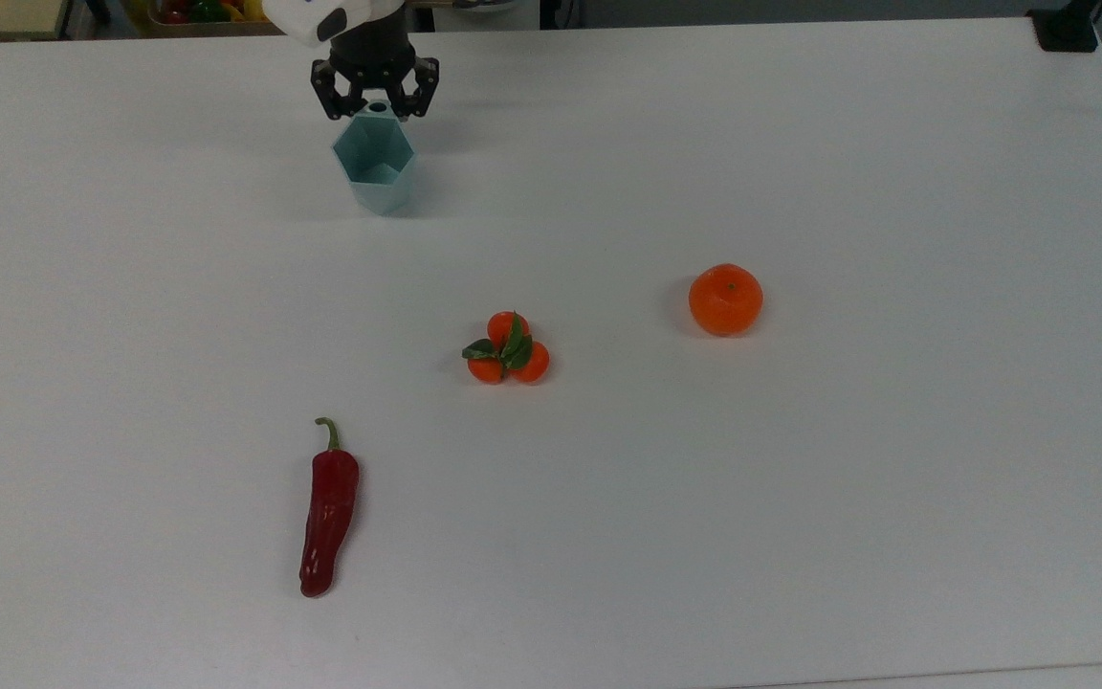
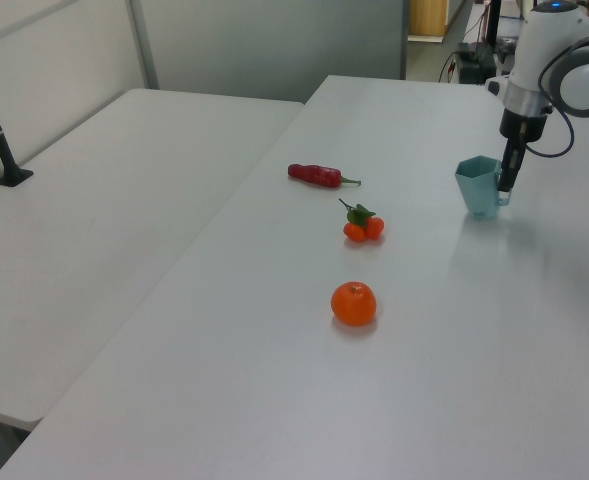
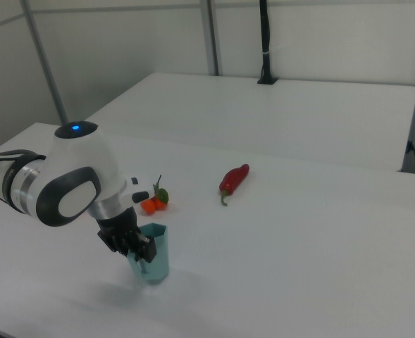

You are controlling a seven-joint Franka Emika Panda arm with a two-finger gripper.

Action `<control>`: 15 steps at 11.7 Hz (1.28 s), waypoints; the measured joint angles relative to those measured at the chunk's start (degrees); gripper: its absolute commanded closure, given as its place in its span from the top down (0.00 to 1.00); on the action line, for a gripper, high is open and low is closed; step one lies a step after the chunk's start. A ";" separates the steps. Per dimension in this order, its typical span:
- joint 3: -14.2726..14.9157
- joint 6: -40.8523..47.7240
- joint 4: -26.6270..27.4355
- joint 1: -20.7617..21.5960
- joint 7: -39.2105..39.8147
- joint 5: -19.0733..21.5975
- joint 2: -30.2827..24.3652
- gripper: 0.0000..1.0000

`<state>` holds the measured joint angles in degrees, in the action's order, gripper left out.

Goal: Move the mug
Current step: 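Lower the teal mug onto the table and open the gripper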

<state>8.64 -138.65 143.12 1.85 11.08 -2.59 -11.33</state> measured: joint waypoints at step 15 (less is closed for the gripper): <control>3.39 -3.22 1.86 -0.17 1.00 0.26 2.46 1.00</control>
<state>12.03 -141.86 144.98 1.68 12.08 -2.33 -8.87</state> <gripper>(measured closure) 0.000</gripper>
